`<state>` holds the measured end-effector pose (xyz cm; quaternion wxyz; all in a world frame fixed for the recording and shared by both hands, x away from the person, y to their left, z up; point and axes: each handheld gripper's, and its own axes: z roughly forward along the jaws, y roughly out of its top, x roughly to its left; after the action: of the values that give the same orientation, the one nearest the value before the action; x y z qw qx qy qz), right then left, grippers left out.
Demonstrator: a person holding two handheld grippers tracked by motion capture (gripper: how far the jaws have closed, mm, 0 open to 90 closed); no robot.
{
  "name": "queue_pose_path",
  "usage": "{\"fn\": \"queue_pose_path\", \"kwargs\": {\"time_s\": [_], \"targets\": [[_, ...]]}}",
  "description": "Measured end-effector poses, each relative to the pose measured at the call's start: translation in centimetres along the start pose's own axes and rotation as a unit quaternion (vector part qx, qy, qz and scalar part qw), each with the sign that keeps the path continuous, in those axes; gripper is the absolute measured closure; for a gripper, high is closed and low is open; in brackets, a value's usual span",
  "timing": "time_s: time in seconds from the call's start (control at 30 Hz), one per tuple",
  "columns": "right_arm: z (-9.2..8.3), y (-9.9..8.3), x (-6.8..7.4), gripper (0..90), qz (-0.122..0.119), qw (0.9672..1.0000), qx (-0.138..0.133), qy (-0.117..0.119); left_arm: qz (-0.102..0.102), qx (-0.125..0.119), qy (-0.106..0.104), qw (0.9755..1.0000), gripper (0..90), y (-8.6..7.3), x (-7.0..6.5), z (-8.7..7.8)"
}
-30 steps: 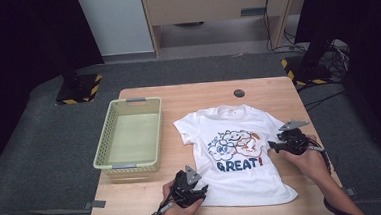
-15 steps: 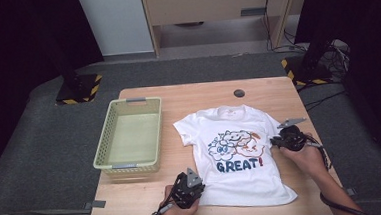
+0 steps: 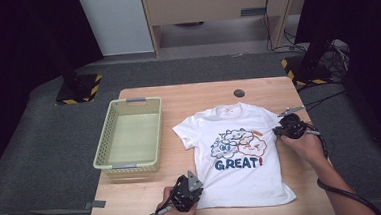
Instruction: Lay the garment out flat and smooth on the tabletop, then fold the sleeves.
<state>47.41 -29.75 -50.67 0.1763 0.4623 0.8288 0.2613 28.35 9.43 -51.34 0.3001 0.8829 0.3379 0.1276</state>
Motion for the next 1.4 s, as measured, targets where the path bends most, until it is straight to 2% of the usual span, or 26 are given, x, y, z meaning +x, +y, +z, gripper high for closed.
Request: {"fn": "queue_pose_path", "kwargs": {"time_s": [0.1,0.17,0.27,0.3,0.37,0.47,0.57,0.63,0.7,0.87,0.97,1.07,1.2,1.4], "targets": [[0.7,-0.1,0.2,80.8,0.009,1.0,-0.003,0.003,-0.009,-0.006,-0.005,0.9999,87.0,-0.4,0.2,-0.2],[0.7,-0.1,0.2,73.6,0.024,0.9996,-0.015,0.008,-0.016,-0.013,-0.006,0.9998,82.6,-0.8,0.5,-0.4],[-0.4,-0.6,0.1,55.4,0.054,0.997,-0.052,0.016,-0.042,-0.032,-0.016,0.9985,49.8,-0.8,1.1,-0.4],[-1.0,-0.9,0.1,49.8,0.061,0.9959,-0.063,0.021,-0.044,-0.04,-0.02,0.998,40.3,-0.6,1.3,-0.4],[-1.9,-1.7,0.3,33.1,0.067,0.9946,-0.076,0.022,-0.048,-0.049,-0.014,0.9975,24.6,-0.3,1.5,-0.6],[-2.7,-3.0,0.8,15.8,0.059,0.9949,-0.079,0.018,-0.062,-0.058,-0.012,0.9963,11.3,0.0,1.9,-0.5],[-3.0,-3.9,1.0,6.9,0.067,0.993,-0.095,0.025,-0.077,-0.057,-0.016,0.9953,7.1,0.2,2.1,-0.4],[-3.1,-4.2,0.6,6.4,0.072,0.9911,-0.106,0.035,-0.078,-0.053,-0.017,0.9954,6.8,0.3,2.1,-0.2],[-3.0,-4.1,-0.1,10.3,0.086,0.9892,-0.113,0.038,-0.079,-0.051,-0.02,0.9954,6.6,0.3,2.0,-0.1],[-2.2,-2.8,-2.8,26.1,0.141,0.9826,-0.119,0.02,-0.083,-0.052,-0.022,0.995,7.2,0.4,2.1,-0.1],[-1.2,-2.0,-4.0,32.6,0.149,0.9828,-0.109,0.009,-0.083,-0.049,-0.022,0.9951,7.5,0.3,2.2,0.1],[-0.2,-1.2,-4.8,35.6,0.147,0.9844,-0.096,0.003,-0.085,-0.047,-0.023,0.9951,7.7,0.0,2.3,0.3],[0.7,-0.4,-5.7,39.3,0.155,0.9841,-0.087,-0.008,-0.085,-0.044,-0.018,0.9952,7.9,-0.4,2.5,0.4],[2.1,-0.5,-6.2,42.6,0.158,0.9851,-0.067,-0.016,-0.091,-0.039,-0.015,0.995,8.2,-0.9,2.5,0.5]]}}
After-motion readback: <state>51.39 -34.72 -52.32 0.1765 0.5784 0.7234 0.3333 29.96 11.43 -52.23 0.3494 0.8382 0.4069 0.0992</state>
